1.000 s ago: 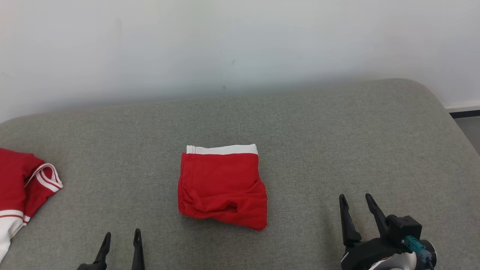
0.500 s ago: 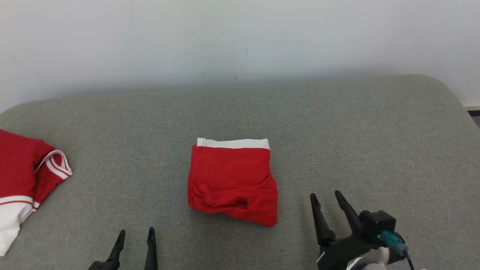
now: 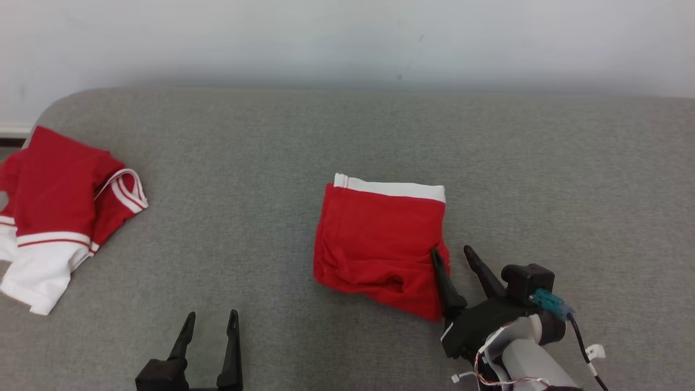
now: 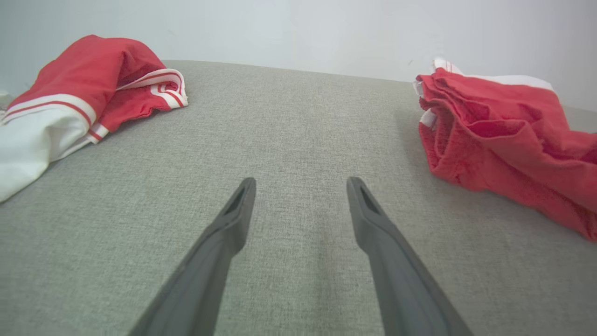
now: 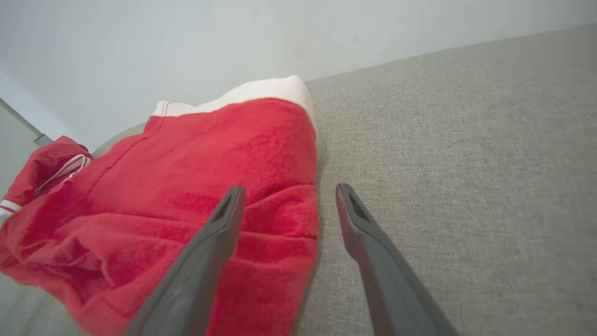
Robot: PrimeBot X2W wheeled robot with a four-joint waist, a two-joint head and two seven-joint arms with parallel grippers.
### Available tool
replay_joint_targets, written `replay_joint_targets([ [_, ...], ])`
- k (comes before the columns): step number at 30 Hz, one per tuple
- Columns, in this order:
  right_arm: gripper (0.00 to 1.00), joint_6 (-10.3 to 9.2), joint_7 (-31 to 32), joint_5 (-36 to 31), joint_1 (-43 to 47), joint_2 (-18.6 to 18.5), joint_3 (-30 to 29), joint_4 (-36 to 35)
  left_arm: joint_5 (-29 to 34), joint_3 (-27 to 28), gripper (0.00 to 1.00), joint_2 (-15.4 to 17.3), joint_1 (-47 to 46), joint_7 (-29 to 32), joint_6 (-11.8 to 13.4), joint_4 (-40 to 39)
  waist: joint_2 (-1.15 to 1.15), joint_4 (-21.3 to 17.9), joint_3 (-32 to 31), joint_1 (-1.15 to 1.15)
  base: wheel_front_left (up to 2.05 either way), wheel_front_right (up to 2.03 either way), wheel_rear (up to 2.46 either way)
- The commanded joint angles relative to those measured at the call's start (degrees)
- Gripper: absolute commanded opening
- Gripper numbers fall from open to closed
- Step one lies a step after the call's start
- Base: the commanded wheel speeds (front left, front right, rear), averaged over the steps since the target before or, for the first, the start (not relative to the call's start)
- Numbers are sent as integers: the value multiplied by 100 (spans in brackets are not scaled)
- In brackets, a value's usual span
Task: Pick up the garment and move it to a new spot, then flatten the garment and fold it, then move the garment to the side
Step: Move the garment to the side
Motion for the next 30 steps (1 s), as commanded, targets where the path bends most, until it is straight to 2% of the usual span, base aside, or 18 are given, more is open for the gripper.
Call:
replay_joint_targets([
  [1, 100, -13, 0, -6, -139, 4, -42, 68, -79, -20, 100, 3, -90, -18, 31, -13, 0, 213, 188, 0, 0, 0, 0],
  [10, 100, -13, 1, -278, -520, 5, -312, 556, -164, -232, 100, 3, -208, -18, 80, -34, 0, 431, 328, 0, 0, 0, 0],
  [19, 100, -13, 16, -458, -619, 8, 49, 1204, -223, -345, 100, 3, -248, -18, 116, -52, 0, 558, 385, 0, 0, 0, 0],
  [20, 80, -12, 21, -575, -635, 10, 88, 1291, -226, -341, 100, 4, -247, -18, 117, -56, 0, 561, 386, 0, 0, 0, 0],
  [21, 55, -12, 24, -626, -658, 11, 77, 1383, -231, -340, 100, 4, -245, -18, 116, -58, 0, 563, 387, 0, 0, 0, 0],
  [22, 42, -12, 26, -697, -674, 11, 51, 1455, -233, -343, 100, 3, -244, -18, 113, -62, 0, 565, 387, 0, 0, 0, 0],
  [23, 0, -12, 29, -802, -694, 11, 27, 1524, -236, -346, 100, 3, -249, -18, 106, -62, 0, 564, 389, 0, 0, 0, 0],
  [30, 0, -13, 20, -1233, -825, 6, -377, 1512, -210, -381, 100, 4, -295, -18, 79, -21, 0, 497, 326, 0, 0, 0, 0],
])
